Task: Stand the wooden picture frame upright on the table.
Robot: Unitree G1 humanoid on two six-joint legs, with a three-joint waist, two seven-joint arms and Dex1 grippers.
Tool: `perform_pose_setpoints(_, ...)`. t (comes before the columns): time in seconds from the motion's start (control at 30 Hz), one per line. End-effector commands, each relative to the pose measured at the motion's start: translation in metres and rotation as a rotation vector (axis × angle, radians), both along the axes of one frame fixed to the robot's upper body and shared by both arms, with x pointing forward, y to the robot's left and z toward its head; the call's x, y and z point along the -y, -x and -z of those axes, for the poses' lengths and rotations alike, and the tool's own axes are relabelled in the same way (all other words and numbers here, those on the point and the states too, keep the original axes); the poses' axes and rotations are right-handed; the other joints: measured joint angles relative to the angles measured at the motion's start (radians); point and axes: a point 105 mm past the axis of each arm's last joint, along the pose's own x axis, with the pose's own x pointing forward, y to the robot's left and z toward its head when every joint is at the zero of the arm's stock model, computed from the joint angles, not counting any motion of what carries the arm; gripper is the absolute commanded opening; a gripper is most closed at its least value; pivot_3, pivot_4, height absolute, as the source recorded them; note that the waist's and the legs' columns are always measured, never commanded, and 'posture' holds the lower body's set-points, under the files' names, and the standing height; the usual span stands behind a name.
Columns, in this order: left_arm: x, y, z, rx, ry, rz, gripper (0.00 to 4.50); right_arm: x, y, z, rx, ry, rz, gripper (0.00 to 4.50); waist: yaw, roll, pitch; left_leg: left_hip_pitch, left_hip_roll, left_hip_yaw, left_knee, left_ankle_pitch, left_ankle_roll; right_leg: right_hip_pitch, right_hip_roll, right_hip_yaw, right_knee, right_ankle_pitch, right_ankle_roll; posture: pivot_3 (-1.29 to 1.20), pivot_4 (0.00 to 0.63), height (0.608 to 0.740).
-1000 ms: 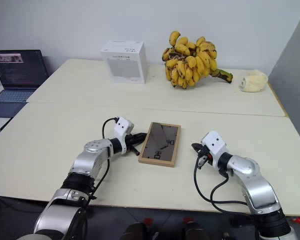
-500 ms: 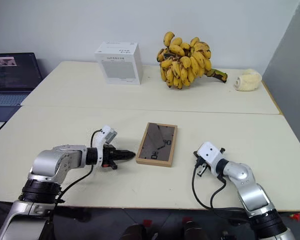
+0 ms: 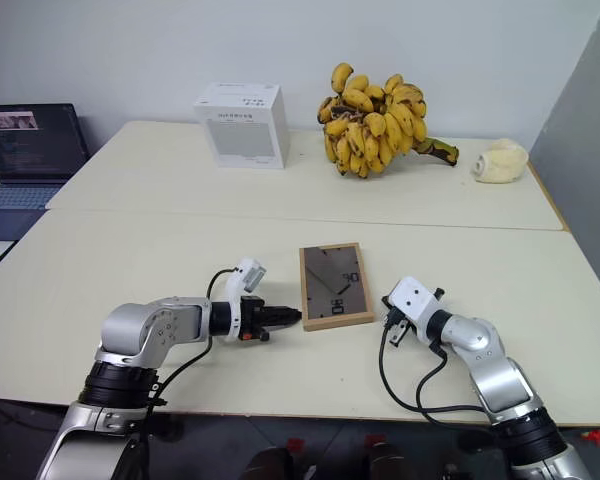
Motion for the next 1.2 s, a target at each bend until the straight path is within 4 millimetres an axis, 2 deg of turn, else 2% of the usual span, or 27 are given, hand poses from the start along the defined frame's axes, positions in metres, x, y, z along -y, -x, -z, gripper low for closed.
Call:
perform_pose_setpoints(0.03, -0.023, -0.001, -0.021, 0.062, 0.024, -0.067, 0.03, 0.009, -0.002, -0.007, 0.036, 0.027, 0.001, 0.0, -0.002, 0.0, 0.0, 0.0, 0.0, 0.0, 0.0, 0.0, 0.0, 0.0, 0.0, 0.0, 0.0, 0.0, 0.0, 0.0, 0.15, 0.74)
perform_pose_setpoints(0.13, -0.03, 0.012, -0.024, -0.021, 0.055, -0.065, 0.03, 0.014, -0.004, -0.006, 0.037, 0.041, 0.006, 0.0, -0.003, 0.0, 0.0, 0.0, 0.0, 0.0, 0.0, 0.0, 0.0, 0.0, 0.0, 0.0, 0.0, 0.0, 0.0, 0.0, 0.15, 0.74)
perform_pose_setpoints(0.27, -0.03, 0.036, -0.045, -0.154, 0.228, -0.031, 0.03, 0.02, -0.006, -0.005, 0.035, 0.051, 0.011, 0.0, -0.004, 0.0, 0.0, 0.0, 0.0, 0.0, 0.0, 0.0, 0.0, 0.0, 0.0, 0.0, 0.0, 0.0, 0.0, 0.0, 0.15, 0.74)
perform_pose_setpoints(0.3, -0.029, 0.037, -0.049, -0.167, 0.265, -0.032, 0.41, 0.02, -0.006, -0.005, 0.033, 0.051, 0.011, 0.0, -0.003, 0.0, 0.0, 0.0, 0.0, 0.0, 0.0, 0.0, 0.0, 0.0, 0.0, 0.0, 0.0, 0.0, 0.001, 0.0, 0.15, 0.74)
perform_pose_setpoints(0.4, -0.028, 0.037, -0.055, -0.196, 0.365, -0.046, 0.97, 0.019, -0.007, -0.002, 0.028, 0.049, 0.007, 0.0, -0.001, 0.0, 0.0, 0.0, 0.0, 0.0, 0.0, 0.0, 0.0, 0.001, 0.0, -0.001, 0.0, 0.0, 0.001, 0.0, 0.15, 0.74)
perform_pose_setpoints(0.63, -0.03, 0.03, -0.043, -0.217, 0.374, -0.144, 2.32, 0.017, -0.007, 0.0, 0.02, 0.057, -0.009, 0.0, -0.001, 0.0, 0.0, 0.001, 0.0, 0.0, 0.001, 0.0, 0.0, 0.001, 0.0, 0.0, 0.0, 0.0, 0.0, 0.0, 0.15, 0.74)
perform_pose_setpoints(0.73, -0.036, 0.02, -0.03, -0.279, 0.34, -0.22, 2.9, 0.017, -0.008, 0.0, 0.021, 0.062, -0.012, 0.0, -0.002, 0.0, 0.0, 0.002, 0.0, 0.0, 0.001, 0.0, 0.0, 0.002, 0.0, 0.0, 0.0, 0.0, 0.0, 0.0, 0.15, 0.74)
perform_pose_setpoints(0.87, -0.033, 0.015, -0.023, -0.337, 0.365, -0.236, 2.9, 0.017, -0.009, 0.0, 0.022, 0.069, -0.017, 0.0, -0.002, 0.0, 0.0, 0.003, 0.0, 0.0, 0.001, 0.0, 0.0, 0.002, -0.001, 0.0, 0.0, 0.0, 0.001, 0.0, 0.15, 0.74)
perform_pose_setpoints(1.2, -0.003, 0.001, -0.007, -0.417, 0.388, -0.234, 2.9, 0.007, -0.014, 0.015, 0.023, 0.1, -0.032, 0.0, -0.01, -0.001, 0.0, 0.004, 0.0, 0.0, 0.0, 0.0, 0.0, 0.003, 0.0, 0.0, 0.0, 0.0, 0.0, 0.0, 0.15, 0.74)
